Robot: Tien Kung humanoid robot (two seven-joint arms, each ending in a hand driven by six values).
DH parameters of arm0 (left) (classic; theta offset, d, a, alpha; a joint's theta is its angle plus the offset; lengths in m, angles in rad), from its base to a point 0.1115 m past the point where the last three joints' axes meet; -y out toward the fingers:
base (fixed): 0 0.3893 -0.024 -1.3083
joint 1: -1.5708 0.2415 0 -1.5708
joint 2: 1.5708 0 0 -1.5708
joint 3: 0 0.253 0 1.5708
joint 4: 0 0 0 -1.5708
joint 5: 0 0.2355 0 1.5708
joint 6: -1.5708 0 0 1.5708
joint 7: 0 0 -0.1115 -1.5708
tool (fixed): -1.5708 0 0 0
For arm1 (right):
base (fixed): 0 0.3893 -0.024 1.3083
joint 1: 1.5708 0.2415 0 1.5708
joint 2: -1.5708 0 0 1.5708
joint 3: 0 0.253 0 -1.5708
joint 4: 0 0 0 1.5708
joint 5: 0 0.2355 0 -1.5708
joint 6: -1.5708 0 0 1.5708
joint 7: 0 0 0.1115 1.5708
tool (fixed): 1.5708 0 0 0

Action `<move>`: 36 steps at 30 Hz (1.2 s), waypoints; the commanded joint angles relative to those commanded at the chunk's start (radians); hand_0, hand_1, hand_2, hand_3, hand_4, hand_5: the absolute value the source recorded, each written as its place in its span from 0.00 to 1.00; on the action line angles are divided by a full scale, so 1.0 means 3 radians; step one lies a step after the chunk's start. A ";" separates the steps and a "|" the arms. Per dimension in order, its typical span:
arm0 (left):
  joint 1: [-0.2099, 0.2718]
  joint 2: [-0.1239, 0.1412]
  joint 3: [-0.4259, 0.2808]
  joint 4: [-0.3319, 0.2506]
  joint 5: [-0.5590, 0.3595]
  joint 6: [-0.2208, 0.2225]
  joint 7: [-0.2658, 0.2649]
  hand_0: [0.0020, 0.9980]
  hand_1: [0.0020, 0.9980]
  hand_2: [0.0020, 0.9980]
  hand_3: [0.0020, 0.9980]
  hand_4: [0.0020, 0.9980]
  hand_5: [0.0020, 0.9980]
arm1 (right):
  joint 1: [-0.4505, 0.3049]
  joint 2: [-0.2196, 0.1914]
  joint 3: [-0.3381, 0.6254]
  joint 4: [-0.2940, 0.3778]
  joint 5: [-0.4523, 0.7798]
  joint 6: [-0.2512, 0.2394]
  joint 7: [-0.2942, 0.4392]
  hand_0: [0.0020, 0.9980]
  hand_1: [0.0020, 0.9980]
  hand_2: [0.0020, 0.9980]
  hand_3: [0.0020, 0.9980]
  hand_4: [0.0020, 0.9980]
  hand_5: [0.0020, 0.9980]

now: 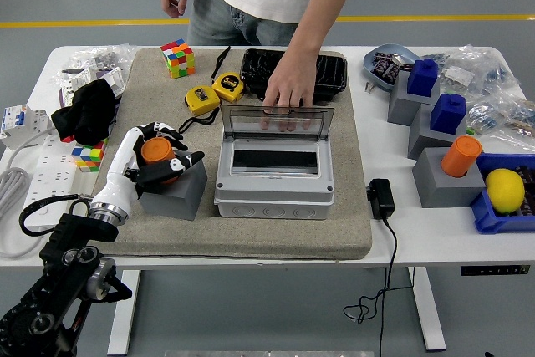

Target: Fetch the battery,place it into the box,close the lid of the box

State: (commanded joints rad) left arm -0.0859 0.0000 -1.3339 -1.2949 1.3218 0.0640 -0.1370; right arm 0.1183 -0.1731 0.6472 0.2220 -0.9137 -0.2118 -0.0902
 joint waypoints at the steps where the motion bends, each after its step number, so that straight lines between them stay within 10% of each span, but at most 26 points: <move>1: 0.0000 0.0000 0.0003 -0.0001 -0.0002 0.0009 -0.0003 0.22 0.40 0.31 0.31 1.00 0.00 | 0.0000 0.0000 0.0000 0.0000 0.0001 0.0000 0.0000 0.75 0.69 0.70 0.74 1.00 1.00; 9: -0.0012 0.0000 0.0006 0.0017 0.0066 0.0107 0.0002 0.19 0.37 0.29 0.27 1.00 0.00 | 0.0002 -0.0001 0.0001 -0.0004 0.0002 -0.0004 0.0000 0.75 0.69 0.70 0.74 1.00 1.00; 22: -0.0010 0.0000 0.0022 0.0037 0.0141 0.0414 -0.0087 0.08 0.05 0.06 0.07 1.00 0.00 | -0.0001 -0.0003 -0.0009 0.0000 0.0003 0.0000 -0.0001 0.75 0.69 0.70 0.74 1.00 1.00; 36: -0.0004 0.0014 0.0066 0.0057 -0.0204 0.0588 -0.0231 0.04 0.00 0.03 0.02 1.00 0.01 | -0.0008 -0.0011 -0.0030 0.0002 0.0009 0.0001 0.0001 0.75 0.69 0.70 0.74 1.00 1.00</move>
State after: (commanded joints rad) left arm -0.0872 0.0042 -1.3142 -1.2779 1.2607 0.2403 -0.2064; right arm 0.1158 -0.1765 0.6382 0.2224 -0.9111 -0.2113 -0.0900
